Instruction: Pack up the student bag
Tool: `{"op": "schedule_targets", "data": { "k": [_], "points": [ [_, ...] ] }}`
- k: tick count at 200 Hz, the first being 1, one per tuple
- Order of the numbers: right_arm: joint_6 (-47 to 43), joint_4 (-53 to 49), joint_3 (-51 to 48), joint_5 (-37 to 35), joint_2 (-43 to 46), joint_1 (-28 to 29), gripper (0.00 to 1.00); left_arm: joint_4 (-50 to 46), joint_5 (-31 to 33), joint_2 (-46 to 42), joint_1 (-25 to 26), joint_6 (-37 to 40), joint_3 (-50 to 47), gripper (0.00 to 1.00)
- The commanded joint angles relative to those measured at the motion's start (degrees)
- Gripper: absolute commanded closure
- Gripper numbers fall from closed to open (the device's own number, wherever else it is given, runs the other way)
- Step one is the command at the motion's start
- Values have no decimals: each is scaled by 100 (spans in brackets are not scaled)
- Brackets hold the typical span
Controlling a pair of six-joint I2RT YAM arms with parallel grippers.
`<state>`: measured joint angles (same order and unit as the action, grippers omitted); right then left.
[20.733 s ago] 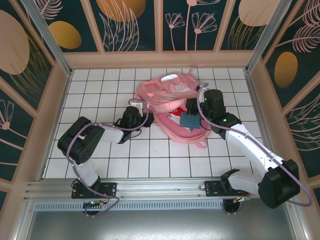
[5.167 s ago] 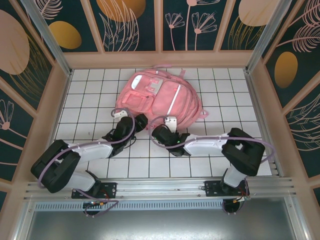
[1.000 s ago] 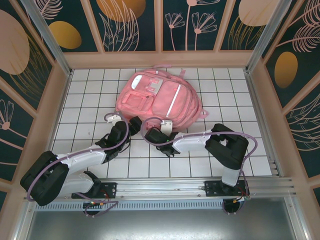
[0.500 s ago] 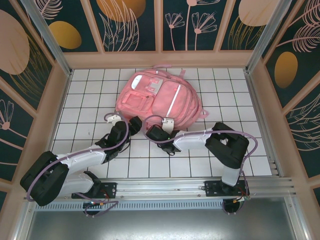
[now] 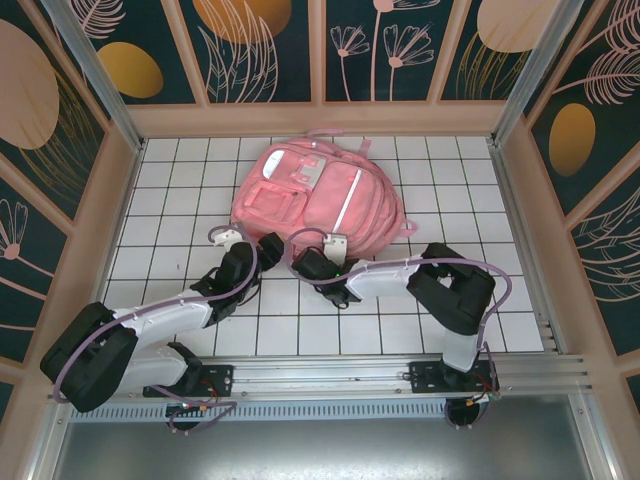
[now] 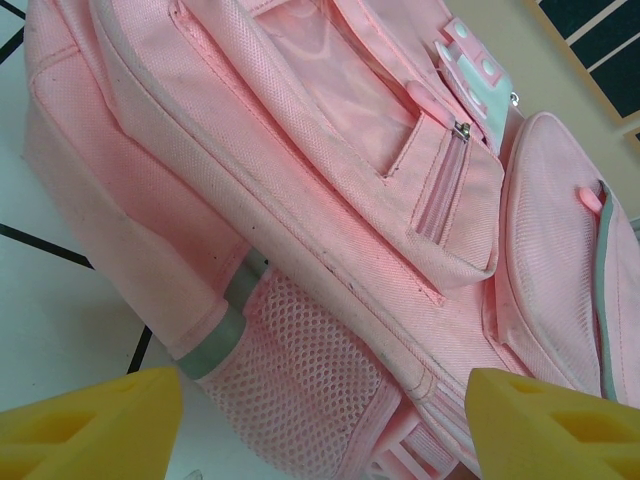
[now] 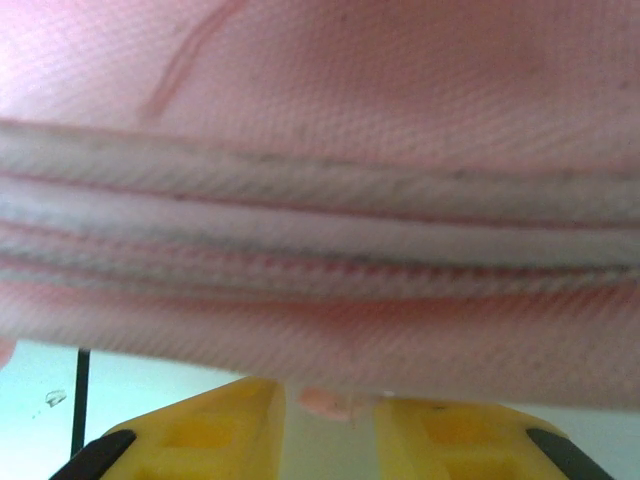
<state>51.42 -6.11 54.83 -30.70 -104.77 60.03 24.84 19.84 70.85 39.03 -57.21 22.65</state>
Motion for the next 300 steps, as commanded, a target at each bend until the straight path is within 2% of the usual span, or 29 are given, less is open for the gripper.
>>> {"op": "schedule_targets", "data": {
  "k": [1,78,114,125,236,252,269,284,300],
  "points": [
    [99,167,29,44,-41,-78,71,-102,90,-76,4,105,-42,25],
    [440,100,-238,-115,135,-136,74,-81,75,-71,6,96,-57,25],
    [600,-11,-409,-301,276,-71,80,-59,64,-62,8,93,-59,25],
    [619,-20,-455,-331,306,-53,86,-61,66,-62,7,96,-56,25],
    [823,-196,-1050,-527,812,-6,80,-73,64,-80,3,109,-59,25],
    [785,-161,-1159,-543,910,-11,76,-75,78,-80,8,121,-55,25],
    [674,-42,-1261,-517,995,-15,79,-87,101,-73,5,131,-51,25],
    [559,40,-1307,-482,1044,-23,85,-77,87,-71,3,138,-59,31],
    [444,64,-1288,-463,1044,-26,87,-39,0,-55,6,155,-64,30]
  ]
}}
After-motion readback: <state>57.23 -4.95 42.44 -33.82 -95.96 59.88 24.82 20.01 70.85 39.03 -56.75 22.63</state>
